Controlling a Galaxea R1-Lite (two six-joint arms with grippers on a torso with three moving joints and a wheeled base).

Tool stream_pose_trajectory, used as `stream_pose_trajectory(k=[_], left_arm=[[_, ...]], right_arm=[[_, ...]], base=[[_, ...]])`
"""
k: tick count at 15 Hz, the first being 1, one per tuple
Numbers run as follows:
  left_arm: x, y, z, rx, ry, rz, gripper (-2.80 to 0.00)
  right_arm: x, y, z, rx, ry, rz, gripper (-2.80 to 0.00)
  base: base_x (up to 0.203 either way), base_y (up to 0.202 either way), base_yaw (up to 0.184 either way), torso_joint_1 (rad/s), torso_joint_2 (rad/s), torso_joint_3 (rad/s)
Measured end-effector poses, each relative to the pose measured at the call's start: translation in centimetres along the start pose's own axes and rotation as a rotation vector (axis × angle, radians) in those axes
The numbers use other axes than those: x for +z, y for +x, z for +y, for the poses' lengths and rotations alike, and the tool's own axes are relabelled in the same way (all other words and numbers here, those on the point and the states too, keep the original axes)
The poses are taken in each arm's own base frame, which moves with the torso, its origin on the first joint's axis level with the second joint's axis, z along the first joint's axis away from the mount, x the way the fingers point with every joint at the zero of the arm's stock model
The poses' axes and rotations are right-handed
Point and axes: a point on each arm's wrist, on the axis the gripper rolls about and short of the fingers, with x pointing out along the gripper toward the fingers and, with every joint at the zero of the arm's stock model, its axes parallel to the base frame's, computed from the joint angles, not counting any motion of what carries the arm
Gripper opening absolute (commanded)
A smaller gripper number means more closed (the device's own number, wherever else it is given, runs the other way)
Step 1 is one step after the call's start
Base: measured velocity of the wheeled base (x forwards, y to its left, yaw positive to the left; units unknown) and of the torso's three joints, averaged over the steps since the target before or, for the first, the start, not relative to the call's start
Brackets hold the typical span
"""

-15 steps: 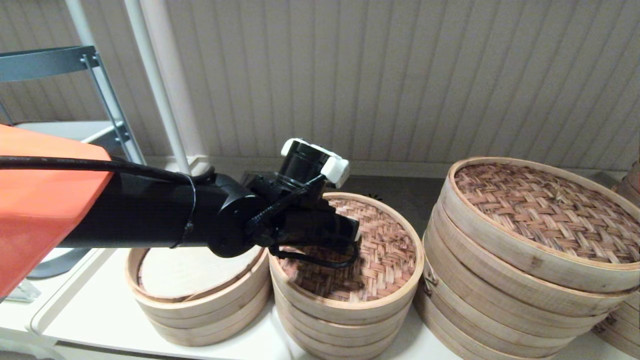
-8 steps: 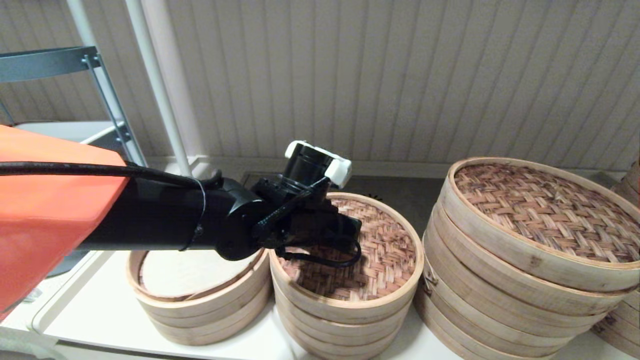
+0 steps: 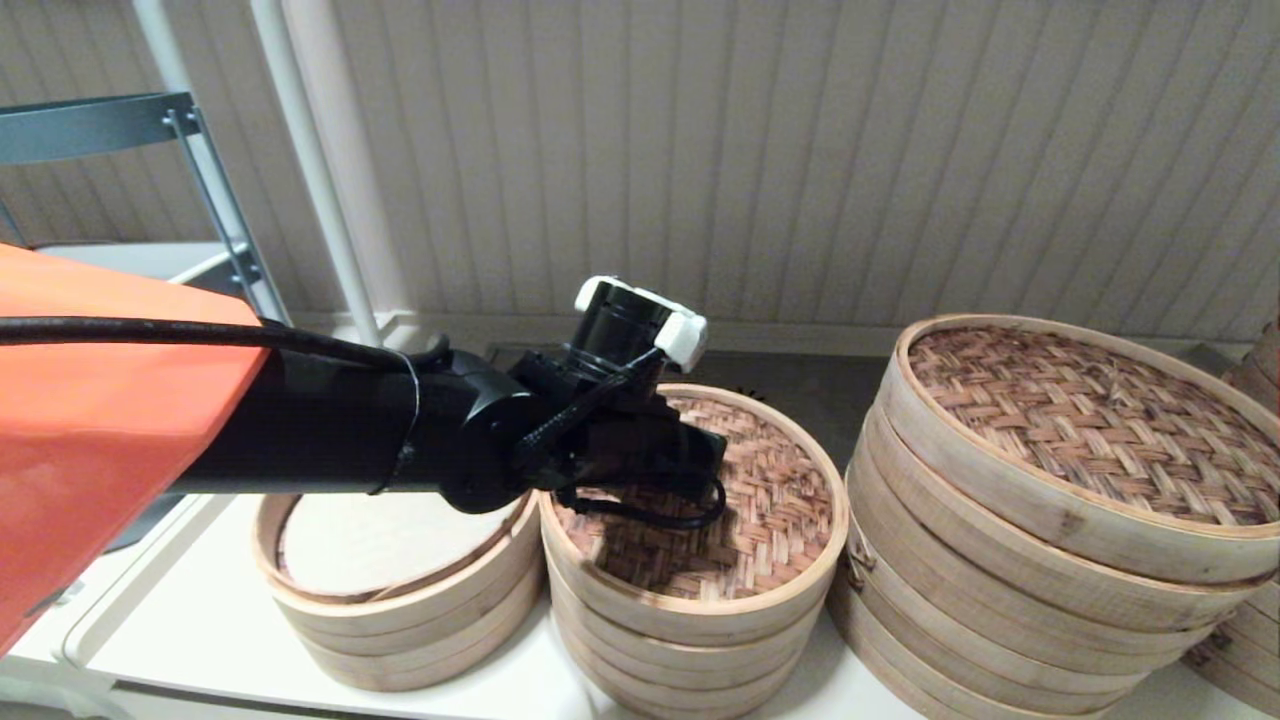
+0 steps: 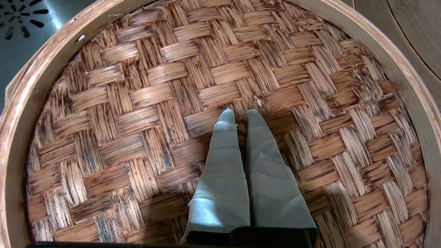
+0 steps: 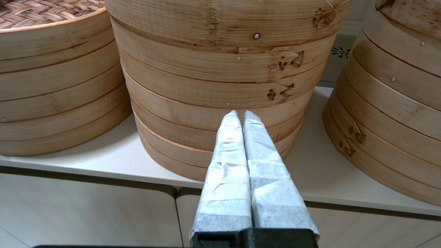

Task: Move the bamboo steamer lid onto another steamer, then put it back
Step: Pick up the steamer

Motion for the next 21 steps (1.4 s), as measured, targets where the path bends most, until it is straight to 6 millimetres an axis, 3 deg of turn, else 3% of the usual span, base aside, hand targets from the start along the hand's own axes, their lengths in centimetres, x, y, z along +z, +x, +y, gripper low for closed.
stream_pose_trajectory(k=[21], left_arm=[[1.6, -2.6, 0.6, 0.042, 0.028, -0.060, -2.80]], right_arm=[[0.0, 0.0, 0.0, 0.000, 0.000, 0.000, -2.80]], base=[[0.000, 0.000, 0.000, 0.000, 0.00, 0.000]])
